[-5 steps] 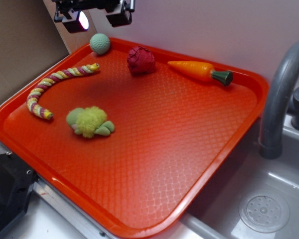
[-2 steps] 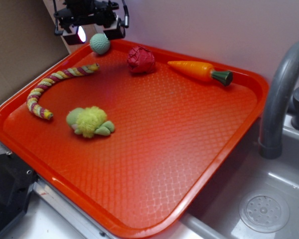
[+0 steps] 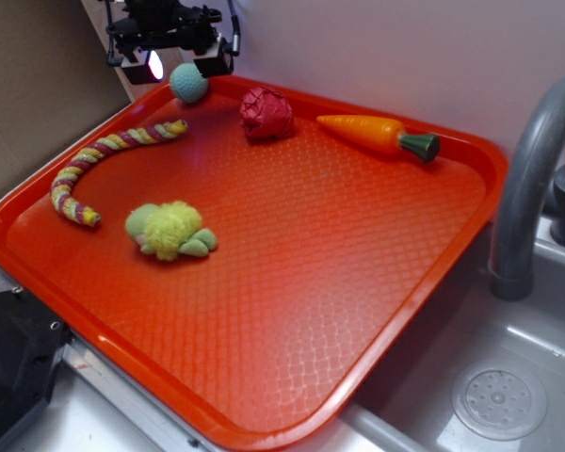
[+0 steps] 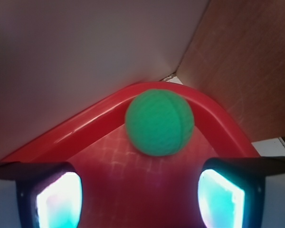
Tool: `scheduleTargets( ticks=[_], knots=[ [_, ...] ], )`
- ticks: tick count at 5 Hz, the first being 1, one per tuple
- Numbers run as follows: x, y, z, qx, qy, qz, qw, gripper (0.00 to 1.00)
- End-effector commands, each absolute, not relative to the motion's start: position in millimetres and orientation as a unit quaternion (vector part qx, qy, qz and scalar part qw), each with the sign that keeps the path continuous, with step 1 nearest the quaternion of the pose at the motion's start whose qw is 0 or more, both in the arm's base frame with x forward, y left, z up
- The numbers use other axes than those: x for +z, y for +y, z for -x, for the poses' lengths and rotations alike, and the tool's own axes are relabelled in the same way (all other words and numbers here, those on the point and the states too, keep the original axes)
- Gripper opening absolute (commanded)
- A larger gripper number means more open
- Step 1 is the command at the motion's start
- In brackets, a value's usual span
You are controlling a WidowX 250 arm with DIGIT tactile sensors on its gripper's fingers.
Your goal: Grab the green ball.
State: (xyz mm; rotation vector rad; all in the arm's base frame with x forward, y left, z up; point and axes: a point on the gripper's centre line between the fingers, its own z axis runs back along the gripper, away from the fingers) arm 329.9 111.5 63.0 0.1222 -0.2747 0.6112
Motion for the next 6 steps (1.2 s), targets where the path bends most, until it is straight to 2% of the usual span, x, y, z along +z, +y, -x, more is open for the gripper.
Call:
scheduleTargets(
  ticks=[1,4,5,6],
  knots=[
    [81.1,148.7,-346.1,0.290,-0.160,-0.068,0.941,1.00],
    [71.6,168.5,-348.6,0.305,-0.140,-0.095,0.937,1.00],
    [66.3,165.7,-356.3,0.293,-0.136,-0.100,0.941,1.00],
    [58.6,167.7,-358.3,0.294,-0.127,-0.125,0.939,0.85]
  ],
)
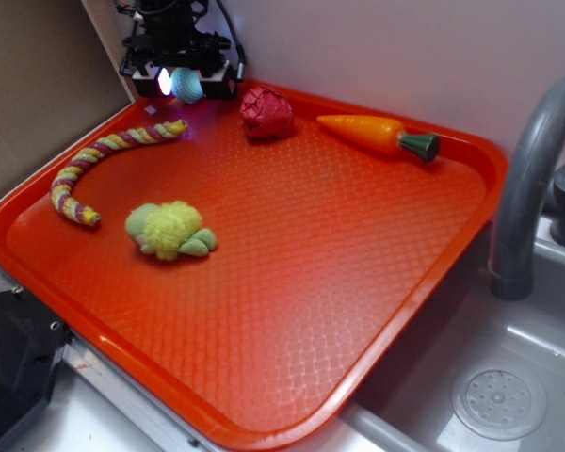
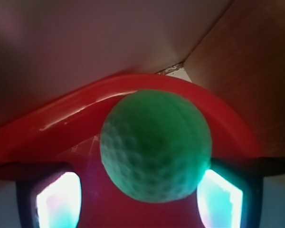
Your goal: Grab the green ball.
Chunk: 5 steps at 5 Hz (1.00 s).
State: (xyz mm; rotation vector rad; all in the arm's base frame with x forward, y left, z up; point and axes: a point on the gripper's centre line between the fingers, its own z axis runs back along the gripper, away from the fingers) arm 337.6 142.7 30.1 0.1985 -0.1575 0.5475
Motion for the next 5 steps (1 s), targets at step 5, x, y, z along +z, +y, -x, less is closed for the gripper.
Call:
scheduleTargets(
  ticks=[5],
  knots=[
    [66.8,160.4,-349.5,0.300,-0.104,-0.129,0.939,0.00]
  ],
)
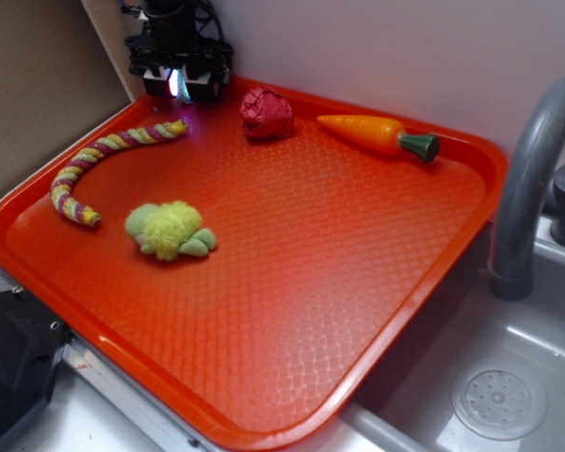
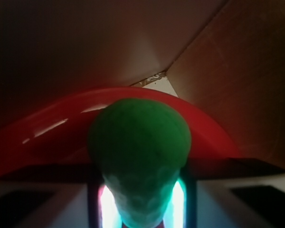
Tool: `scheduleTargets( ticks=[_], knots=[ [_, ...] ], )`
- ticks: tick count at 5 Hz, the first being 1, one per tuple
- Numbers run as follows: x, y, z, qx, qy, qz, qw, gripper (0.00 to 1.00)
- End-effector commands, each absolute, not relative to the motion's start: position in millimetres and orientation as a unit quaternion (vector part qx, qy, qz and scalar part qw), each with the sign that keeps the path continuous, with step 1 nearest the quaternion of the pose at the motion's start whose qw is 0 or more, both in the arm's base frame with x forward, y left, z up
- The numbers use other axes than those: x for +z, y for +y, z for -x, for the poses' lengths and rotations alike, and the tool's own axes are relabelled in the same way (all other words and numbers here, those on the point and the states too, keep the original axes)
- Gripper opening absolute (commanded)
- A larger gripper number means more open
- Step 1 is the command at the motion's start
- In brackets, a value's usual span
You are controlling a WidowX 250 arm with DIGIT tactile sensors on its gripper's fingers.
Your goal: Grab the green ball.
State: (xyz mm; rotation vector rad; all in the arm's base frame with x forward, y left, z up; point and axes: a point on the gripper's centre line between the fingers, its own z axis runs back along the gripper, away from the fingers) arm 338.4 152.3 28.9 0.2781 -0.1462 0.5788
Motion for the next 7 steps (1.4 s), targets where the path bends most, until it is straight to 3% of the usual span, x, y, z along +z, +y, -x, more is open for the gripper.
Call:
scheduleTargets(
  ticks=[1,2,3,4,5,6,7],
  knots=[
    [109.6,116.8,-319.9,0.268,-0.074,-0.072,0.958,0.00],
    [163.2,76.8,-289.1,0.241,-0.033,-0.023,0.970,0.00],
    [216.1,50.5,-256.9,0.208,-0.001,-0.001,0.978,0.00],
    [266.9,30.3,-239.1,0.164,0.010,0.017,0.986,0.00],
    [288.2,7.1,-223.4,0.137,-0.018,-0.006,0.990,0.00],
    [286.1,-9.1,-210.4,0.108,-0.047,-0.018,0.993,0.00],
    [270.8,-4.2,-216.5,0.110,-0.043,-0.040,0.992,0.00]
  ],
)
